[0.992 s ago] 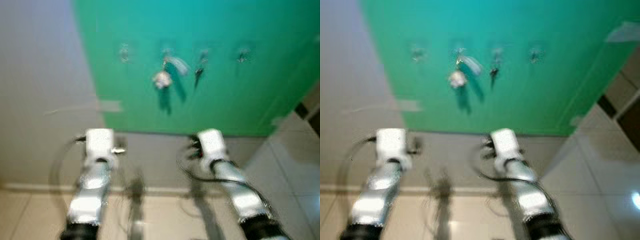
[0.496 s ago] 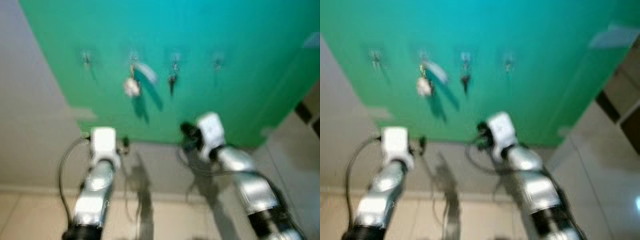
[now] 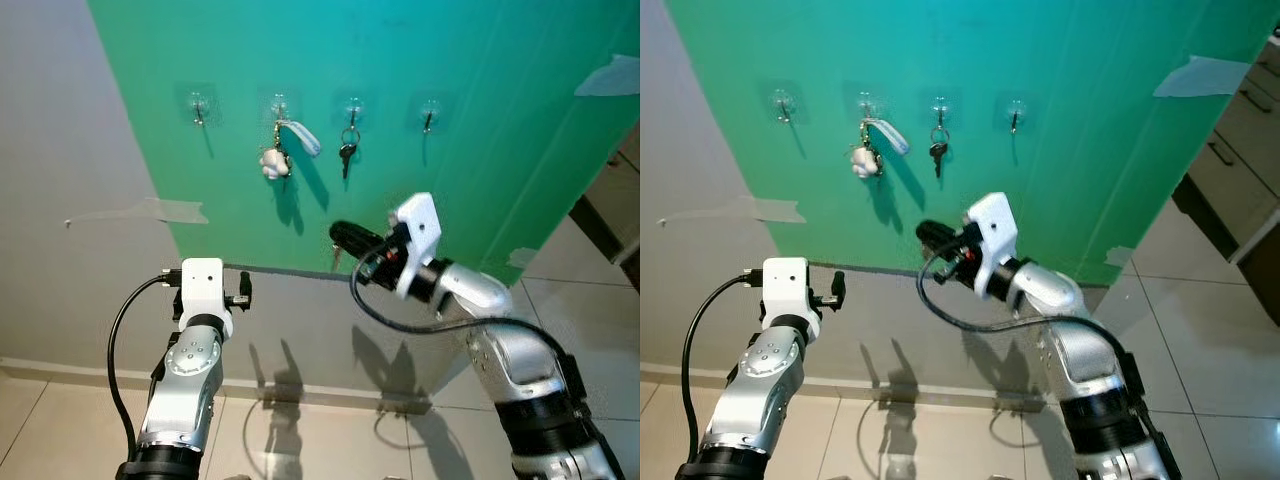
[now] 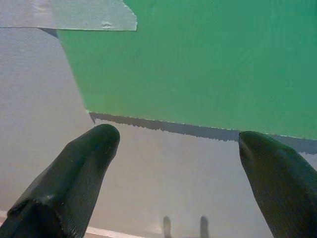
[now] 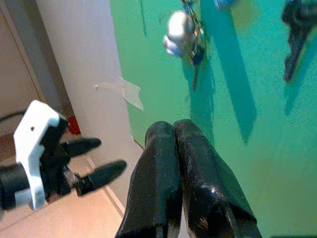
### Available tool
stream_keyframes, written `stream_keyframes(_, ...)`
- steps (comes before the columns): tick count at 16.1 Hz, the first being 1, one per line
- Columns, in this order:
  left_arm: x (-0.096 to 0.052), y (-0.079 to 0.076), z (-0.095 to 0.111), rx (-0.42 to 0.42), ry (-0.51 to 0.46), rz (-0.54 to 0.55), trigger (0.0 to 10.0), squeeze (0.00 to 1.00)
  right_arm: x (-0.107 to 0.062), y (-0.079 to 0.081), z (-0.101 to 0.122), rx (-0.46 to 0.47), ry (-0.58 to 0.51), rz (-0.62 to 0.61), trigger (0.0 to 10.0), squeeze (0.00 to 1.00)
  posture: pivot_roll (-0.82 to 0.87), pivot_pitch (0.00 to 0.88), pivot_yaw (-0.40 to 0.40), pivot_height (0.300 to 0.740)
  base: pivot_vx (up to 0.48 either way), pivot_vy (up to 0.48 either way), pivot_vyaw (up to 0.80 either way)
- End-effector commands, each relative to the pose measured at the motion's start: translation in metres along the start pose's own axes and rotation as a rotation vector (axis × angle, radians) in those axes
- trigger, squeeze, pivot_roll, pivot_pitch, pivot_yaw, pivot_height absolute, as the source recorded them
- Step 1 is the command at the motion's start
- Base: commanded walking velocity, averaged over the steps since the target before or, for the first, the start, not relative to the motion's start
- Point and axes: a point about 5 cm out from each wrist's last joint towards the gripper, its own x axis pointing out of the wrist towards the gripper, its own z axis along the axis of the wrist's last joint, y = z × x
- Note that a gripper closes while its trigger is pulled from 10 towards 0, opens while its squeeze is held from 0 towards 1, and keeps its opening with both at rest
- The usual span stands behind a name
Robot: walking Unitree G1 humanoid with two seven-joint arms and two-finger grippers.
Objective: Hang keys on a hook
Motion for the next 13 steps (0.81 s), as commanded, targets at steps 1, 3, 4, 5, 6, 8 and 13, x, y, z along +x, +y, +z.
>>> stream_keyframes(1,0.000,-0.003,0.002,0.005,-0.012,-0.006,10.0,0.00,0.001,-0.002,0.011,-0.006,-0.029,0.004,10.0,0.00,-0.04,0.000,-0.009,0.740,0.000,0.000,0.00)
stream_keyframes(3,0.000,-0.002,0.003,0.002,-0.015,-0.001,10.0,0.00,0.009,-0.012,0.023,-0.028,-0.057,-0.028,10.0,0.00,-0.03,0.000,-0.016,0.740,0.000,0.000,0.00)
stream_keyframes(4,0.000,-0.002,0.003,0.000,-0.015,0.002,10.0,0.00,0.012,-0.017,0.027,-0.033,-0.068,-0.059,10.0,0.00,-0.03,0.000,-0.016,0.740,0.000,0.000,0.00)
stream_keyframes(5,0.000,-0.002,0.004,-0.001,-0.016,0.005,10.0,0.00,0.016,-0.022,0.032,-0.032,-0.085,-0.093,10.0,0.00,-0.03,0.000,-0.020,0.740,0.000,0.000,0.00)
stream_keyframes(6,0.001,-0.002,0.004,-0.002,-0.017,0.007,10.0,0.00,0.024,-0.027,0.037,-0.033,-0.095,-0.135,10.0,0.00,-0.03,0.000,-0.022,0.740,0.000,0.000,0.00)
stream_keyframes(8,0.001,-0.003,0.004,-0.003,-0.018,0.008,10.0,0.00,0.037,-0.029,0.041,-0.028,-0.098,-0.166,10.0,0.00,-0.02,0.000,-0.023,0.740,0.000,0.000,0.00)
stream_keyframes(13,0.001,-0.002,0.005,-0.005,-0.024,0.015,10.0,0.00,0.060,-0.020,0.063,-0.035,-0.144,-0.102,10.0,0.00,0.00,0.000,-0.040,0.740,0.000,0.000,0.00)
